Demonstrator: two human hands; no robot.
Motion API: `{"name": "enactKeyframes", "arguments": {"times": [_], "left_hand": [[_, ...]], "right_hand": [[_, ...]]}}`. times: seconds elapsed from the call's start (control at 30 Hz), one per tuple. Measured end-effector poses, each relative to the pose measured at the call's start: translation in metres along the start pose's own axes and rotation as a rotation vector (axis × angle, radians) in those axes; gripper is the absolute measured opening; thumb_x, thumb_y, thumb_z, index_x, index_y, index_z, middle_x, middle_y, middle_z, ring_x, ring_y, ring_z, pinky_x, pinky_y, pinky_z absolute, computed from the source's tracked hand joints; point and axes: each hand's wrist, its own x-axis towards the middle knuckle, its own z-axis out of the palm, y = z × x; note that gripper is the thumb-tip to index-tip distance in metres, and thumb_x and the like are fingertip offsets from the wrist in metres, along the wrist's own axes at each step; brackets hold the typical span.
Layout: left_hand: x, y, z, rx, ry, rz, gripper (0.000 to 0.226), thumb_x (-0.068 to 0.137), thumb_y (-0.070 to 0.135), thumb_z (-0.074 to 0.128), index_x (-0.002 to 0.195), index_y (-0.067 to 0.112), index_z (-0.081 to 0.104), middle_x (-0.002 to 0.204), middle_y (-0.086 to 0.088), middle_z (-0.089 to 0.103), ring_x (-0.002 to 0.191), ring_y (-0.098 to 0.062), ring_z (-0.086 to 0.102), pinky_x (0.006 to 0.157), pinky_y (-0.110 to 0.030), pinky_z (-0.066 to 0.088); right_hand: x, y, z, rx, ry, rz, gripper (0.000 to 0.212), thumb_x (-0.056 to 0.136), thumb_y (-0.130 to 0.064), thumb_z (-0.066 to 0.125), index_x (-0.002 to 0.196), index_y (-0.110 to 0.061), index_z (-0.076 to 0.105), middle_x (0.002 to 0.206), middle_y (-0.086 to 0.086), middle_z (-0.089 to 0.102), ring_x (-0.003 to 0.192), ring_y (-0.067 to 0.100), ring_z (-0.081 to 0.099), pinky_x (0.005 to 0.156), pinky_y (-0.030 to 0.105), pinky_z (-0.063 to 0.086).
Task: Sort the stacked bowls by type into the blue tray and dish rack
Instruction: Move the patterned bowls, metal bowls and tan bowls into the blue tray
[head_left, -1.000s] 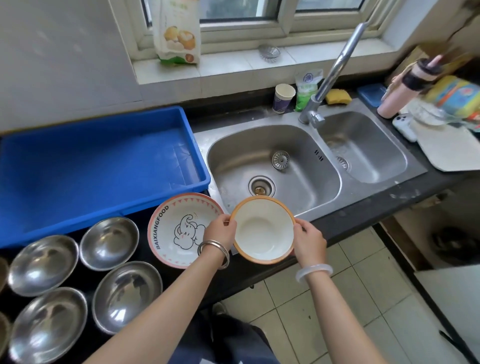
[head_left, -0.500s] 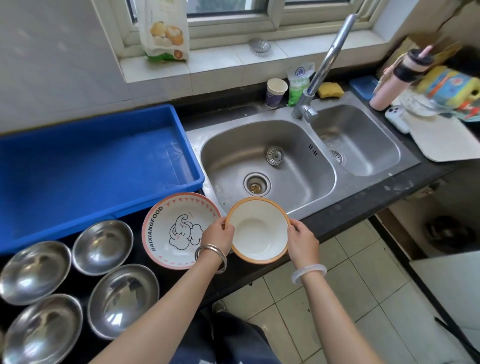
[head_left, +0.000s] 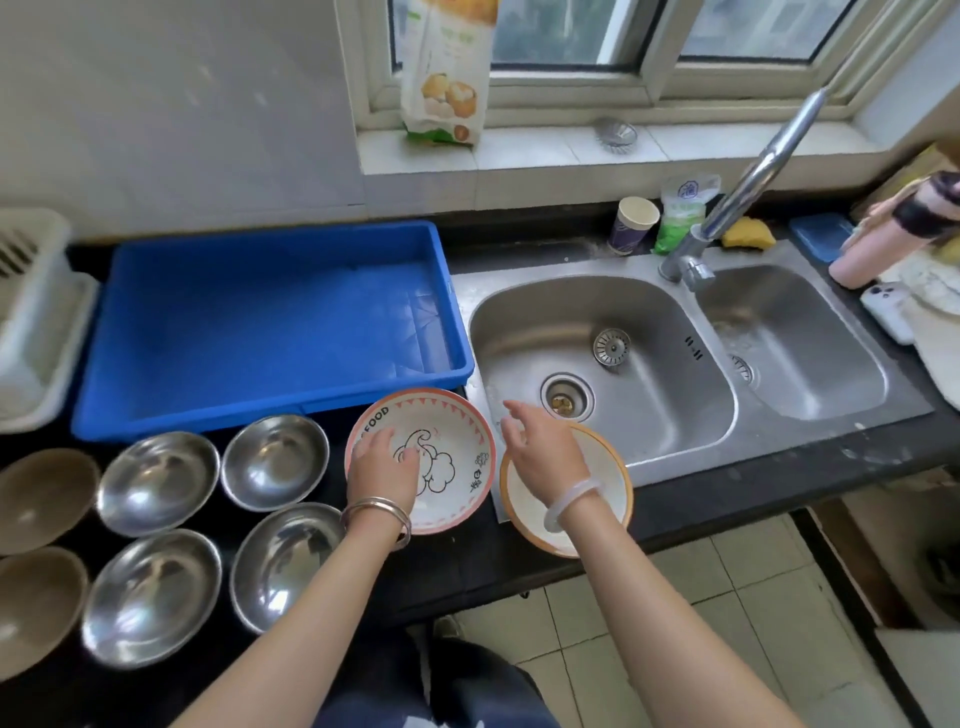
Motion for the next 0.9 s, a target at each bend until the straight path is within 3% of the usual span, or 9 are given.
{"name": "enactKeyframes", "arguments": {"times": [0.1, 0.23, 0.33, 0.47, 0.57, 0.7, 0.8, 0.9], "left_hand": [[0.003, -0.011, -0.009, -0.051, 0.014, -0.067, 0.048, 0.087, 0.015, 0.051, 0.134, 0.012, 0.043, 0.133, -0.016, 0.046, 0.119, -0.031, 0.048, 0.101, -0.041, 0.041], [0.007, -0.02, -0.009, -0.163, -0.011, -0.17, 0.051, 0.086, 0.012, 0.051, 0.135, 0.009, 0.038, 0.132, -0.017, 0.049, 0.115, -0.034, 0.052, 0.099, -0.045, 0.044], [0.01, -0.026, -0.008, -0.179, -0.009, -0.258, 0.05, 0.087, 0.014, 0.049, 0.135, 0.007, 0.037, 0.133, -0.017, 0.05, 0.117, -0.035, 0.052, 0.098, -0.046, 0.044], [0.012, -0.029, -0.016, -0.223, 0.024, -0.251, 0.022, 0.086, 0.009, 0.049, 0.106, 0.005, 0.056, 0.108, -0.017, 0.064, 0.097, -0.034, 0.06, 0.083, -0.041, 0.051], [0.012, -0.031, -0.03, -0.271, 0.056, -0.233, 0.026, 0.084, 0.006, 0.048, 0.108, 0.01, 0.059, 0.097, -0.008, 0.065, 0.086, -0.028, 0.061, 0.075, -0.038, 0.053], [0.016, -0.032, -0.06, -0.412, 0.122, -0.245, 0.037, 0.082, 0.004, 0.051, 0.115, 0.014, 0.061, 0.099, 0.0, 0.069, 0.092, -0.024, 0.064, 0.085, -0.04, 0.054], [0.027, -0.031, -0.089, -0.539, 0.193, -0.246, 0.027, 0.08, 0.001, 0.057, 0.102, 0.013, 0.066, 0.081, 0.007, 0.066, 0.084, -0.022, 0.066, 0.083, -0.042, 0.056], [0.047, -0.033, -0.121, -0.637, 0.231, -0.268, 0.014, 0.076, 0.006, 0.065, 0.087, 0.015, 0.064, 0.086, -0.003, 0.068, 0.086, -0.029, 0.068, 0.083, -0.048, 0.056]], "right_hand": [[0.03, -0.017, 0.018, -0.239, -0.184, -0.031, 0.037, 0.098, -0.034, 0.034, 0.12, -0.012, 0.054, 0.111, 0.016, 0.062, 0.106, 0.033, 0.056, 0.088, 0.041, 0.046], [0.057, -0.023, 0.033, -0.29, -0.33, -0.005, 0.036, 0.096, -0.036, 0.032, 0.115, -0.014, 0.054, 0.103, 0.013, 0.066, 0.093, 0.03, 0.06, 0.074, 0.034, 0.044], [0.067, -0.023, 0.036, -0.263, -0.308, 0.017, 0.034, 0.094, -0.034, 0.036, 0.114, -0.015, 0.057, 0.104, 0.013, 0.066, 0.093, 0.028, 0.059, 0.074, 0.034, 0.044], [0.07, -0.021, 0.032, -0.195, -0.294, 0.007, 0.027, 0.092, -0.028, 0.048, 0.114, -0.02, 0.062, 0.097, 0.007, 0.069, 0.082, 0.024, 0.065, 0.073, 0.034, 0.054], [0.067, -0.022, 0.024, -0.131, -0.294, -0.029, 0.027, 0.091, -0.023, 0.053, 0.115, -0.021, 0.063, 0.096, 0.007, 0.07, 0.082, 0.024, 0.066, 0.076, 0.04, 0.058], [0.065, -0.041, 0.008, 0.002, -0.241, -0.079, 0.022, 0.088, -0.022, 0.06, 0.108, -0.019, 0.069, 0.087, 0.007, 0.074, 0.073, 0.024, 0.07, 0.071, 0.043, 0.06], [0.073, -0.072, 0.001, 0.065, -0.209, -0.099, 0.022, 0.084, -0.018, 0.062, 0.104, -0.019, 0.071, 0.082, 0.008, 0.075, 0.069, 0.025, 0.071, 0.071, 0.043, 0.06], [0.091, -0.107, 0.001, 0.13, -0.204, -0.089, 0.02, 0.082, -0.015, 0.062, 0.099, -0.021, 0.072, 0.072, 0.006, 0.074, 0.066, 0.024, 0.072, 0.069, 0.041, 0.061]]}}
